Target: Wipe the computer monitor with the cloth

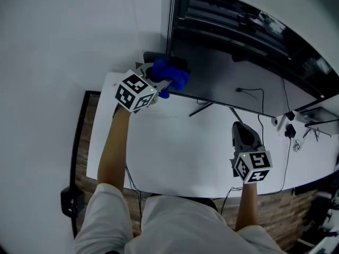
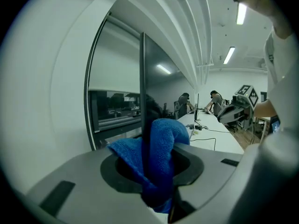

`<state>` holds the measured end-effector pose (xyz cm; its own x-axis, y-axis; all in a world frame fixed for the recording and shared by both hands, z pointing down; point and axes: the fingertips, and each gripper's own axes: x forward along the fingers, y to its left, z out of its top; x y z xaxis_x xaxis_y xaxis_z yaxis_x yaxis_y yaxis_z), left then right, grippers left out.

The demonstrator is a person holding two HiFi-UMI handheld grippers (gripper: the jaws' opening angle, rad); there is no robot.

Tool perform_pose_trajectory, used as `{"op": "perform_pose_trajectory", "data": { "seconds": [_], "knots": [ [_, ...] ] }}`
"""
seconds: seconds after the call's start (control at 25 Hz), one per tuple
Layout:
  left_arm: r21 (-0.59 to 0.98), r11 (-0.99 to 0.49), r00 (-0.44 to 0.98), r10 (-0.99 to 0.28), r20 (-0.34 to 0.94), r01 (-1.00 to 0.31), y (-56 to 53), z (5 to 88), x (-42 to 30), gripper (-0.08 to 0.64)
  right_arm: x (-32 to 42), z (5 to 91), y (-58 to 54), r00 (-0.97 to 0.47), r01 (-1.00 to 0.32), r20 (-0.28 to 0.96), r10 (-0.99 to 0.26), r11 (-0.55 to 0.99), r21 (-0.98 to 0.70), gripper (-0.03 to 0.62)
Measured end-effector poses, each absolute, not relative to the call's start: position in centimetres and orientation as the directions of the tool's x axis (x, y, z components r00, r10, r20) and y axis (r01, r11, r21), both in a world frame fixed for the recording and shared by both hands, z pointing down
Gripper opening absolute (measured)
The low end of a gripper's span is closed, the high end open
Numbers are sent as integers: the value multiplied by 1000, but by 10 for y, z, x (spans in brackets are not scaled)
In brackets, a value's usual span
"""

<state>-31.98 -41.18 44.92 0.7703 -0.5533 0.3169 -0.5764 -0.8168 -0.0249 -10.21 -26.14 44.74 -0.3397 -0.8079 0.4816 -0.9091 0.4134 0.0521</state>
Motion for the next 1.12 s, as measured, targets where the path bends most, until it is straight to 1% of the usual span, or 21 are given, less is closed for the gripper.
{"op": "perform_pose_trajectory", "data": {
  "seconds": [0.16,0.52,0.68,0.88,1.0,1.12],
  "knots": [
    [-22,-798,741,-568,359,-602,-410,482,-320,144,-112,451,-263,-350,-903,486,-800,426,51,14],
    [-53,-775,724,-610,322,-630,-407,472,-326,133,-108,451,-258,-338,-907,491,-803,417,57,14],
    [-42,-768,744,-631,222,-639,-400,428,-335,109,-94,436,-253,-329,-917,464,-823,396,52,14],
    [-46,-787,787,-616,13,-615,-394,331,-344,114,-85,418,-243,-344,-917,411,-844,397,48,14],
    [-96,-766,771,-636,-29,-635,-399,280,-342,115,-78,413,-232,-361,-913,392,-846,406,37,14],
    [-134,-736,744,-668,-18,-664,-406,247,-333,113,-61,409,-224,-368,-914,379,-849,406,21,14]
  ]
}}
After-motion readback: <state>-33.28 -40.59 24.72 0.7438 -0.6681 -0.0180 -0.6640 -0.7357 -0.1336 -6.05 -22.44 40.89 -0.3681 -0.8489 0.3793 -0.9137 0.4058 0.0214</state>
